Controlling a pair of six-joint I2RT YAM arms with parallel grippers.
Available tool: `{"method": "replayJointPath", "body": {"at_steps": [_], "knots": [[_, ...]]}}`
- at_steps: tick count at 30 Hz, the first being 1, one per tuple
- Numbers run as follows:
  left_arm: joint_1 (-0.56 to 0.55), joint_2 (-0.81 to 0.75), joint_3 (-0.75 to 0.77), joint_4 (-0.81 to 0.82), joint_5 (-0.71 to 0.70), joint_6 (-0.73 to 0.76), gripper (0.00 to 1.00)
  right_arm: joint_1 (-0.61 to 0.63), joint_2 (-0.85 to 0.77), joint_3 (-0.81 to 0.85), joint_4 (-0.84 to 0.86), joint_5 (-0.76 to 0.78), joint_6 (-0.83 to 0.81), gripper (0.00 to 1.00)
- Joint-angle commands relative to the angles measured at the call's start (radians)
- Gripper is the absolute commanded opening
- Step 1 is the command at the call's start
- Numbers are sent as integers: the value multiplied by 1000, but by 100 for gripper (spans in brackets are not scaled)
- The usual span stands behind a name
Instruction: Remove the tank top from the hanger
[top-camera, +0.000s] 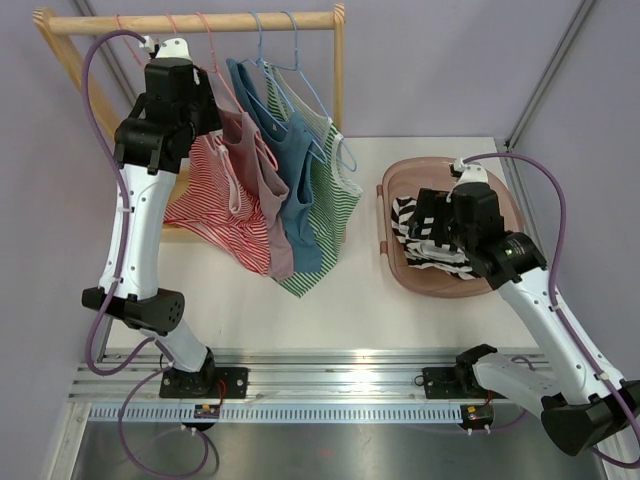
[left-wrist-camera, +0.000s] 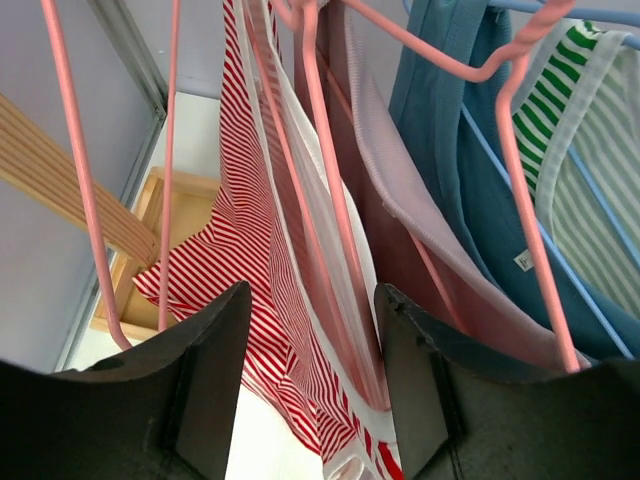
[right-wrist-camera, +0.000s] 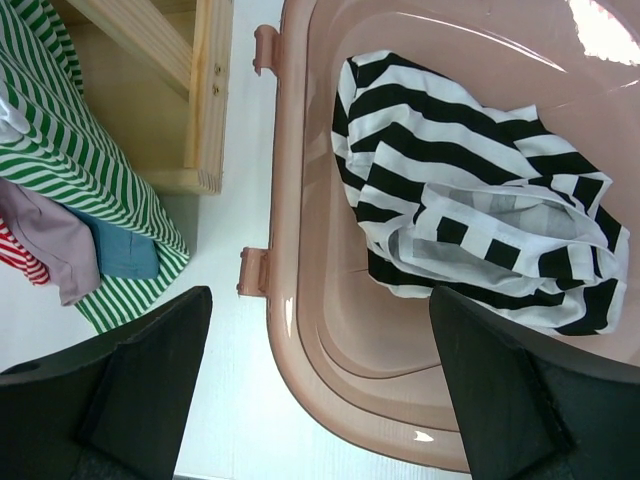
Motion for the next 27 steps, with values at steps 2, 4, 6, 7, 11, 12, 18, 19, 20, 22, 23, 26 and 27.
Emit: {"method": "replayJointPath", "body": {"at_steps": [2,4,6,7,11,12,18,19,20,22,23,26,27], "knots": [[-1,11,54,34,-61,21,51,-4,-13,-11,52,-42,-23,96],[3,20,65,28,-66,26,47,-4,-13,-16,55,-48,-25,96],[7,34,76,19,-61,24,38,-3,-16,-19,60,-56,-27,96],[8,37,77,17,-60,23,33,-4,-19,-20,61,-57,-27,96],[8,32,79,18,-46,15,5,-4,-26,-19,64,-68,-30,95],[8,28,82,19,-44,13,2,-3,-26,-19,64,-76,-31,95],[8,3,105,31,-58,17,0,-4,-33,-23,77,-113,-36,95],[8,-9,108,35,-60,15,0,-4,-36,-23,78,-117,-42,95],[8,-14,114,34,-61,13,0,-4,-44,-25,80,-117,-43,95],[8,-21,146,25,-60,12,0,-4,-53,-23,80,-117,-48,95],[10,-26,153,20,-57,13,0,-4,-55,-23,80,-122,-48,95],[8,-53,159,23,-52,13,0,-4,-64,-22,80,-131,-50,95],[8,-63,159,25,-50,13,0,-4,-67,-22,80,-134,-53,96]]}}
